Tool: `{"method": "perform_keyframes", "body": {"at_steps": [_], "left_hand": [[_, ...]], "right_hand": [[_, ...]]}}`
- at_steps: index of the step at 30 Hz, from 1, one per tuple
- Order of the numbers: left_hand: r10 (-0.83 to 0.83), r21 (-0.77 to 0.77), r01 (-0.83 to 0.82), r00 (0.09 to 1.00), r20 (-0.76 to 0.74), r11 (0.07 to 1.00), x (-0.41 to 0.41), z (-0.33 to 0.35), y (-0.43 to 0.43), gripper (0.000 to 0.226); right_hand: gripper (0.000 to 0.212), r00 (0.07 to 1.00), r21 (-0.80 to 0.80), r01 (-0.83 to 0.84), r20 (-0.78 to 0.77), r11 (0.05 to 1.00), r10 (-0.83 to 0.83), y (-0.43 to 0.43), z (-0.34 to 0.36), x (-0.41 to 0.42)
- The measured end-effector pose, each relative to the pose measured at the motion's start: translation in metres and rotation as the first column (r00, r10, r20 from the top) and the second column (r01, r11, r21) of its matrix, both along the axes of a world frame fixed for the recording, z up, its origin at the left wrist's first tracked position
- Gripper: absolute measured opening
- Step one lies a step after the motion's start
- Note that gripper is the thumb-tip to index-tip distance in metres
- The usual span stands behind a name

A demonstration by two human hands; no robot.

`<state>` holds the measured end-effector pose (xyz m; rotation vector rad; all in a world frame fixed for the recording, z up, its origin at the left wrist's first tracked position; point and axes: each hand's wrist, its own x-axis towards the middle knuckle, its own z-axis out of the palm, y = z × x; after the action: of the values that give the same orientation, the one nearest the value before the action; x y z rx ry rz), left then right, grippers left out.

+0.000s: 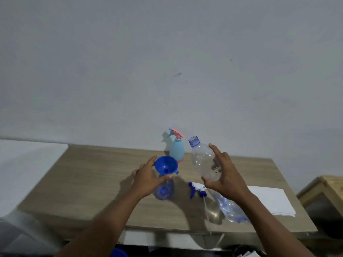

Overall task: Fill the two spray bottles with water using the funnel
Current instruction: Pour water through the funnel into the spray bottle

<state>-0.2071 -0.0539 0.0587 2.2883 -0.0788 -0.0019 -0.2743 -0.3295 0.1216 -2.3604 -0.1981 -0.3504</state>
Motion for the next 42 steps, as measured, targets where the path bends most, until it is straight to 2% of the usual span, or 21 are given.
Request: {"method": "perform_keyframes", "body": {"at_steps": [3, 10, 16, 19, 23, 42], "left_hand": [[-0.039, -0.033, 0.040, 0.999, 0.020, 0.999, 0.007, -0.001, 0.002, 0.078], [-0.061, -0.111, 0.069, 0.995, 0.077, 0.991, 0.011, 0.004, 0.008, 0.062], [-0.109, -0.116, 0.117, 0.991, 0.077, 0.986, 0.016, 0.006, 0.015, 0.075], [-0.113, -0.099, 0.123, 0.989, 0.096, 0.987, 0.016, 0.007, 0.016, 0.070], [-0.125, -0.071, 0.132, 0.988, 0.091, 0.989, 0.016, 0.006, 0.015, 0.075], [-0.131, -0.001, 0.132, 0.986, 0.102, 0.991, 0.019, 0.004, 0.014, 0.080]], "right_hand": [[0.109, 0.999, -0.037, 0.015, -0.037, 0.999, -0.016, 0.008, 0.004, -0.002], [0.110, 0.989, -0.174, 0.008, -0.143, 0.985, -0.033, 0.018, 0.009, -0.004], [0.113, 0.955, -0.402, -0.069, -0.290, 0.913, -0.055, 0.027, 0.026, 0.002], [0.113, 0.939, -0.462, -0.098, -0.337, 0.882, -0.072, 0.029, 0.033, 0.005], [0.112, 0.920, -0.530, -0.129, -0.379, 0.838, -0.099, 0.031, 0.044, 0.008], [0.112, 0.893, -0.641, -0.191, -0.428, 0.743, -0.140, 0.038, 0.062, 0.019]]}}
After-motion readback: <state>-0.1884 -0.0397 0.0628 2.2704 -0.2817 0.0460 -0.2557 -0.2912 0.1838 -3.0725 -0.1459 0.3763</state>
